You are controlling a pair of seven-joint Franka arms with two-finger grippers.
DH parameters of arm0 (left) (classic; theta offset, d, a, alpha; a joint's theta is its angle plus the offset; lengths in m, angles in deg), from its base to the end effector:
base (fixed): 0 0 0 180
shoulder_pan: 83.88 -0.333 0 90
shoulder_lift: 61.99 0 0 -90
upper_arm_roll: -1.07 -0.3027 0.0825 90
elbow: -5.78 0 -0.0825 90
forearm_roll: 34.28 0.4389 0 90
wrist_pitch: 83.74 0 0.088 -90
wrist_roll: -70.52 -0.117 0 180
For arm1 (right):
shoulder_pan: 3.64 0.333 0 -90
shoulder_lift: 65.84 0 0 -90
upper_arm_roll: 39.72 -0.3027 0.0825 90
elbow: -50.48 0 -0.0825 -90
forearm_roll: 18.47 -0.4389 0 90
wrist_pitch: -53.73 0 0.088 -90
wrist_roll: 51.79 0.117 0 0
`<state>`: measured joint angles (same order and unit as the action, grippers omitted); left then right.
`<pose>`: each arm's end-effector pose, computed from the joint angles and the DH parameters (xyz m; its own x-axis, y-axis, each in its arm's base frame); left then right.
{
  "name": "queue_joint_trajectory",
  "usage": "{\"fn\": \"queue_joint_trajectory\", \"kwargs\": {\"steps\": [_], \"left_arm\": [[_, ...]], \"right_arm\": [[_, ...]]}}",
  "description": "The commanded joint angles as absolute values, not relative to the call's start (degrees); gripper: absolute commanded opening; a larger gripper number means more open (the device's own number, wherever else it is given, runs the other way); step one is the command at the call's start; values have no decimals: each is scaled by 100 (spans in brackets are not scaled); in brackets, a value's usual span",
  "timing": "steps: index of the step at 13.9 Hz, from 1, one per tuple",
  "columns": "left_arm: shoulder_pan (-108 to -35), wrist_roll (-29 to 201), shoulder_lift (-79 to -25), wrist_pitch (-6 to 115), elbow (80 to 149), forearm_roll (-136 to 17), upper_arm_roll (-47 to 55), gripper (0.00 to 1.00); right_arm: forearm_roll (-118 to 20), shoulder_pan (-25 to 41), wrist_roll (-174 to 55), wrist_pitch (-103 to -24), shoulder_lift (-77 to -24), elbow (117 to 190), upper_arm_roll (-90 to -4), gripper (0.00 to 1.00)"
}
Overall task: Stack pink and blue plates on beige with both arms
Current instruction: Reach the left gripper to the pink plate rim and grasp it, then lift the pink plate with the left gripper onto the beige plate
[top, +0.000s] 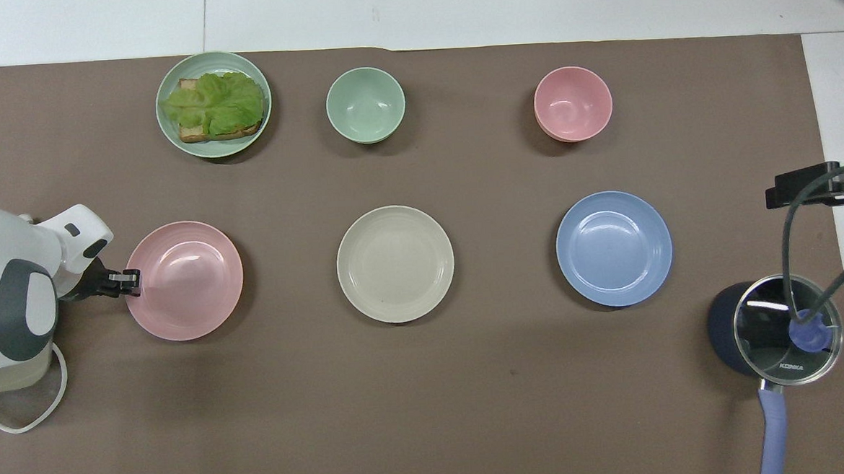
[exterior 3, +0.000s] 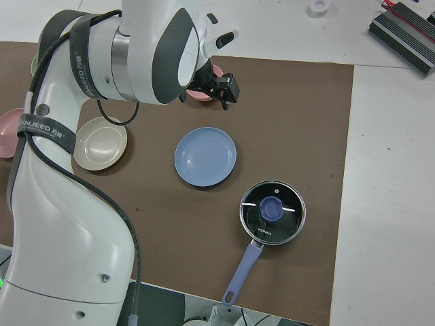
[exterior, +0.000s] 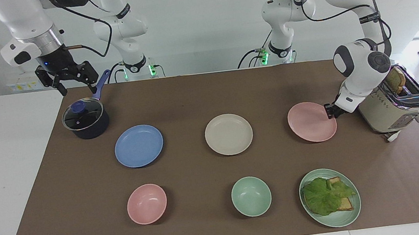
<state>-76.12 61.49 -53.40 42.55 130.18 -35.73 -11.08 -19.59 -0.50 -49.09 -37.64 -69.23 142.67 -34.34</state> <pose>0.5764 0.0443 0.2565 0.9914 -0.0652 -0.1136 -0.0650 -0.9979 0.0050 0.5943 -0.0225 0.6187 0.9953 -0.0866 0.0433 -0.0855 -0.9960 -0.0272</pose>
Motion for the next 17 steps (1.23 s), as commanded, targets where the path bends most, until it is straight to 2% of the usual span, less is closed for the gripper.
{"fn": "queue_joint_trajectory", "kwargs": {"steps": [1, 5, 11, 17], "left_arm": [[-7659, 6120, -5426, 4309, 13172, -3604, -1088, 0], [-7633, 6094, -5417, 3740, 12936, -3700, -1088, 0], [-7659, 6120, -5417, 1990, 11618, -4332, -1088, 0], [-7589, 6883, -5496, 1909, 11458, -4859, -755, 0]], "right_arm": [[-1979, -92, -4827, -3820, -7032, 14364, -3471, 100], [-1979, -92, -4827, -3820, -7032, 14364, -3471, 100], [-1988, -92, -4827, -3820, -7032, 14364, -3471, 100], [-1988, -92, -4827, -3820, -7032, 14364, -3471, 100]]}}
